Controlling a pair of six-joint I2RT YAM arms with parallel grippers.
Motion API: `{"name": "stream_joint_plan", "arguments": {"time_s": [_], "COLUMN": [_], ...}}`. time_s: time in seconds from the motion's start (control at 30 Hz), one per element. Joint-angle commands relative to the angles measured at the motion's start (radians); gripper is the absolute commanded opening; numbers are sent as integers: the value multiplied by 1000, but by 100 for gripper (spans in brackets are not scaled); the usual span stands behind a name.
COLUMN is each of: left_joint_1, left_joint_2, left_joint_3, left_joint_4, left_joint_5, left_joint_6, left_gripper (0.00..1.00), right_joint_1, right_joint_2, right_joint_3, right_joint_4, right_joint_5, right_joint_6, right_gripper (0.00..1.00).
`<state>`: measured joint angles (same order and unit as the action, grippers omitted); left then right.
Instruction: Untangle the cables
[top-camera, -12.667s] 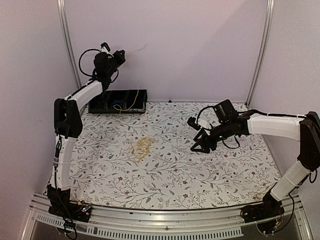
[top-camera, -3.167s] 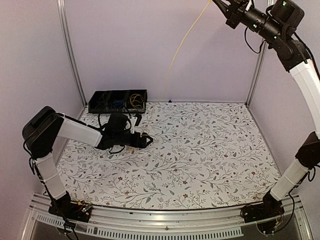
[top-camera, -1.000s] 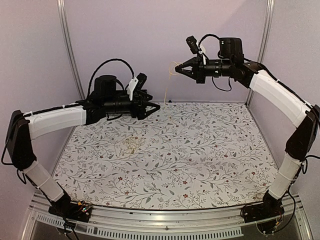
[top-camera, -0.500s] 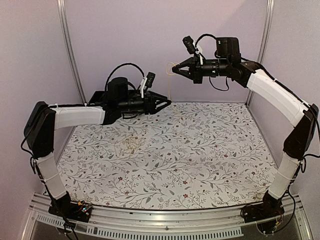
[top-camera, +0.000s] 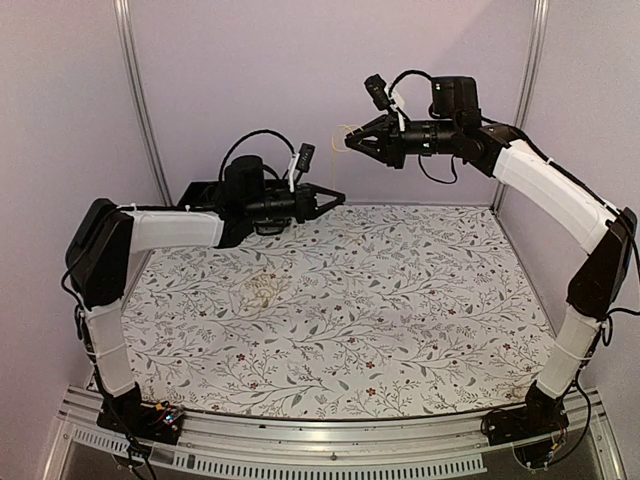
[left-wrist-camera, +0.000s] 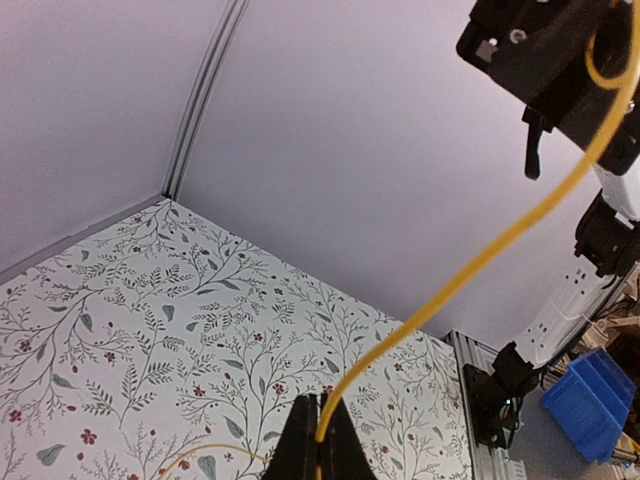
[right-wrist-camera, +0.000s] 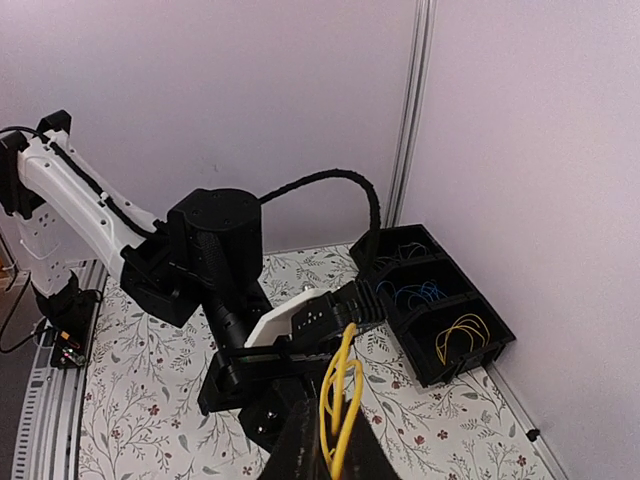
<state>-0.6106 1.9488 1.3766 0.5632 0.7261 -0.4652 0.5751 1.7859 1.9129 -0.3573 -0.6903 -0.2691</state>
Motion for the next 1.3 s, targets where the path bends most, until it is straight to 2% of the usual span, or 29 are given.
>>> {"name": "stream_joint_plan", "arguments": {"time_s": [0.0, 0.1, 0.17, 0.33, 0.93, 1.27], "left_joint_1": [47, 93, 126, 176, 278, 320], "left_joint_2": [-29, -26, -8, 75, 483, 517], "left_joint_3": [7, 46, 94, 245, 874, 934], "left_joint_4": [19, -2, -23, -72, -179, -133], "left_joint_5": [-24, -66, -84, -132, -307, -387], "left_joint_6": [-3, -1, 5, 19, 41, 40], "left_gripper": [0, 0, 0, 0, 0, 0], "right_joint_1": [-13, -66, -103, -125, -125, -125], "right_joint_2": [-31, -52, -70, -118, -202, -251], "right_joint_3": [-69, -160, -226, -337, -573, -636], "right_joint_4": [-1, -3, -8, -40, -49, -42], "right_joint_5": [104, 176, 174, 178, 121, 144], "right_joint_6": [14, 51, 89, 65, 90, 85], "right_gripper": [22, 30, 35, 41, 46, 47]}}
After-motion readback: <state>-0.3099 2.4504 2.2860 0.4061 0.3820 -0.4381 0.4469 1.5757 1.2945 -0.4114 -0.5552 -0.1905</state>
